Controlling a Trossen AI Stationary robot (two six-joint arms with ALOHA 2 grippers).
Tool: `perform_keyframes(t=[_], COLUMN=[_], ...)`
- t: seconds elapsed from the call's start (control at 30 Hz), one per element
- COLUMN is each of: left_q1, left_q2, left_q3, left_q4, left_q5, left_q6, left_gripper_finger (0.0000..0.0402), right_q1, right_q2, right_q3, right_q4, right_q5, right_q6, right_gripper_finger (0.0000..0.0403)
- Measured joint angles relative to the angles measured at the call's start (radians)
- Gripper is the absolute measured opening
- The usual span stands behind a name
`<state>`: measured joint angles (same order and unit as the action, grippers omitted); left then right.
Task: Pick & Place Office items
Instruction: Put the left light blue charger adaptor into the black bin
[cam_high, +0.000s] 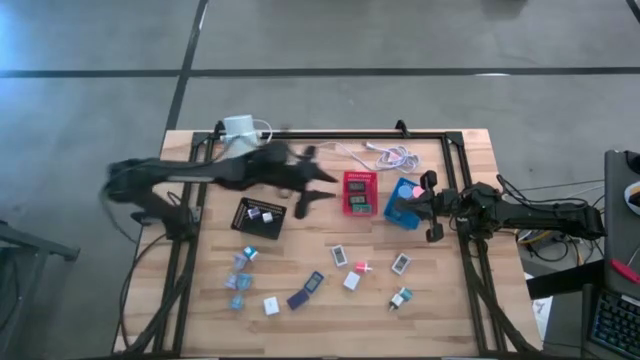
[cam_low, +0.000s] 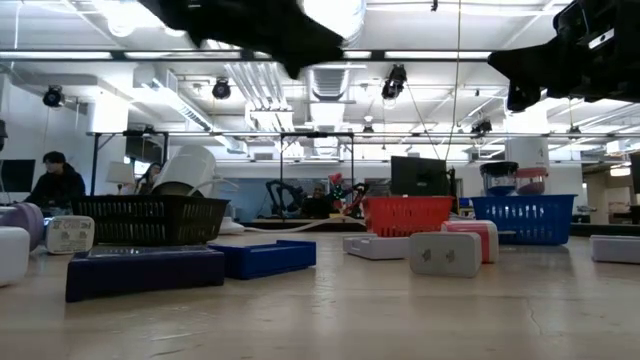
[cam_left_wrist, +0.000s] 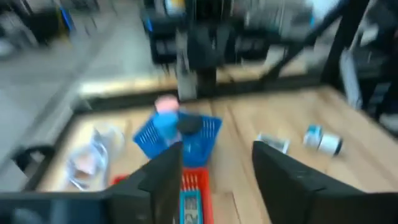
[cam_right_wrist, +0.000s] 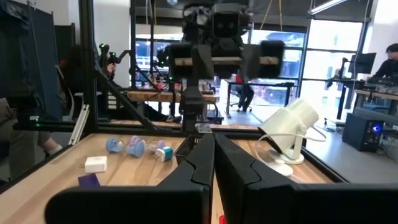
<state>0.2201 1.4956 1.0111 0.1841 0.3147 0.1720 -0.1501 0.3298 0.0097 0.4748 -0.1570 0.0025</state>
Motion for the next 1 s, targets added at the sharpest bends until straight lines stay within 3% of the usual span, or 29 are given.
perform_keyframes(t=[0.13,0.27,0.4,0.67,1.0], left_q1=[0.0,0.0,0.0,0.002,0.002], left_q2=[-0.261,-0.508,-0.734,-1.073,-1.199], left_q3=[-0.257,-0.451,-0.609,-0.838,-0.942], left_q4=[0.163,0.163,0.169,0.182,0.078], left_q5=[-0.075,-0.133,-0.128,-0.106,-0.097], left_q6=[-0.093,-0.11,-0.111,-0.146,-0.057], left_gripper_finger=[0.0121,0.0062,0.0009,0.0003,0.0003], right_q1=[0.0,0.0,0.0,0.0,0.0], right_q2=[0.0,0.0,0.0,0.0,0.0], right_q3=[0.0,0.0,0.0,0.0,0.0], right_q4=[0.002,0.011,0.015,0.026,0.029], right_q5=[0.0,0.001,0.001,0.002,0.002], right_q6=[0.003,0.005,0.004,-0.002,-0.007], right_gripper_finger=[0.0008,0.0008,0.0008,0.0008,0.0008])
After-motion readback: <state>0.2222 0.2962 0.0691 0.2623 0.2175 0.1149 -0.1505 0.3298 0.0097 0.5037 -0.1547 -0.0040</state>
